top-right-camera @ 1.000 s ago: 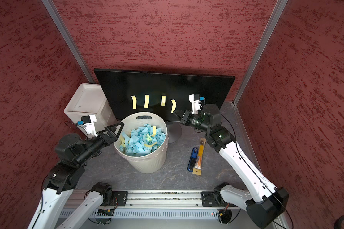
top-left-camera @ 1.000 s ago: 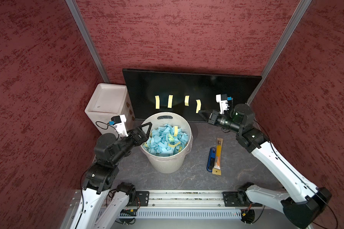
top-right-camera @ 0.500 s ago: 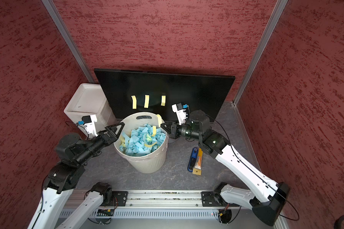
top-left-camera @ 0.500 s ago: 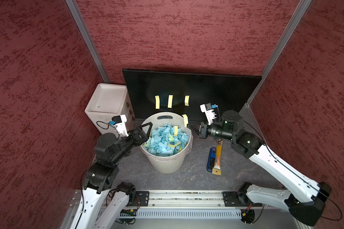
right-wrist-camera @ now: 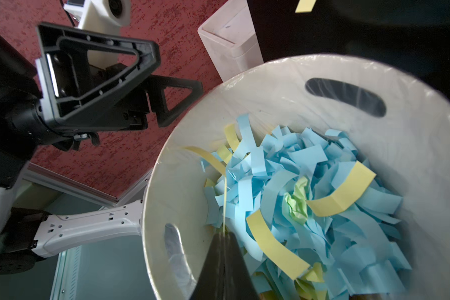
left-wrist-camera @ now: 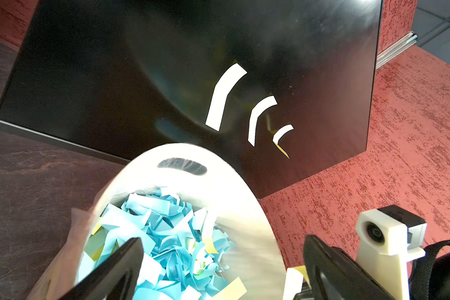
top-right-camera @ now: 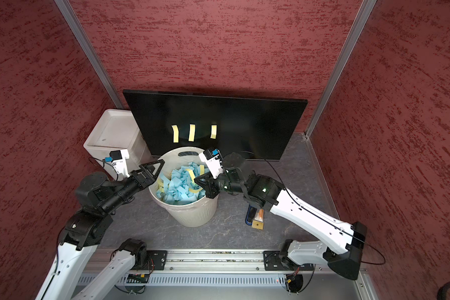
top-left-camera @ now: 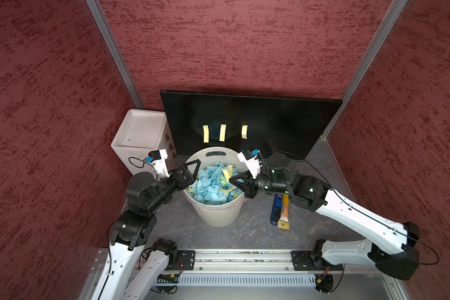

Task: Remove the sticky note from the monitor
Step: Place the sticky note in the trash bin, then tear off the sticky note from the monitor.

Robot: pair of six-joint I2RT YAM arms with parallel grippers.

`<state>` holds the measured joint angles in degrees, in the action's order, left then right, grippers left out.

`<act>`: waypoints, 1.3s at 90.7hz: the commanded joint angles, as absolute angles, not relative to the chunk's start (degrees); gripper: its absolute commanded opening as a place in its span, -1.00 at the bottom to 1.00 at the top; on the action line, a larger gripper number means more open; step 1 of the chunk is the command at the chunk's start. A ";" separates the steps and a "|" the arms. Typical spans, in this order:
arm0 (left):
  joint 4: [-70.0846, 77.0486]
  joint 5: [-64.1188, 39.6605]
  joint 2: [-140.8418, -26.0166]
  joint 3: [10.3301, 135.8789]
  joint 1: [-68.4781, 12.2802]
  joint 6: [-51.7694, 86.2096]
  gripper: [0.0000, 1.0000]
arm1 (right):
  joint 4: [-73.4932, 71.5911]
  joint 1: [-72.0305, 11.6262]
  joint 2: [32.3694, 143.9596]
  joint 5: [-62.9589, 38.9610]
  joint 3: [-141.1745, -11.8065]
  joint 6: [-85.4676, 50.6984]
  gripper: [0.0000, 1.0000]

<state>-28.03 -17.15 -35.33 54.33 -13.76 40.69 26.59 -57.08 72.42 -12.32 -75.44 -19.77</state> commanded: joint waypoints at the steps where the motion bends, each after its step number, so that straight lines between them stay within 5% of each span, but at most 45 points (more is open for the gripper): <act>1: -25.67 -18.31 -35.51 54.58 -13.32 40.83 1.00 | 28.82 -58.22 72.82 -8.17 -77.82 -16.98 -0.73; 43: -25.64 -18.29 -35.34 54.47 -13.19 40.78 1.00 | 31.19 -57.72 71.28 -1.36 -81.15 -15.51 -0.18; 81: -26.57 -18.09 -34.35 54.46 -13.18 40.45 1.00 | 28.51 -47.81 71.15 -3.84 -84.11 -21.16 0.23; 118: -27.25 -18.02 -33.47 54.25 -12.97 40.10 1.00 | 16.13 -34.83 74.06 -15.20 -80.94 -36.63 0.28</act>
<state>-27.05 -17.91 -34.37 54.33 -13.45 40.66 23.14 -37.39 72.90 -10.46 -82.02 -29.67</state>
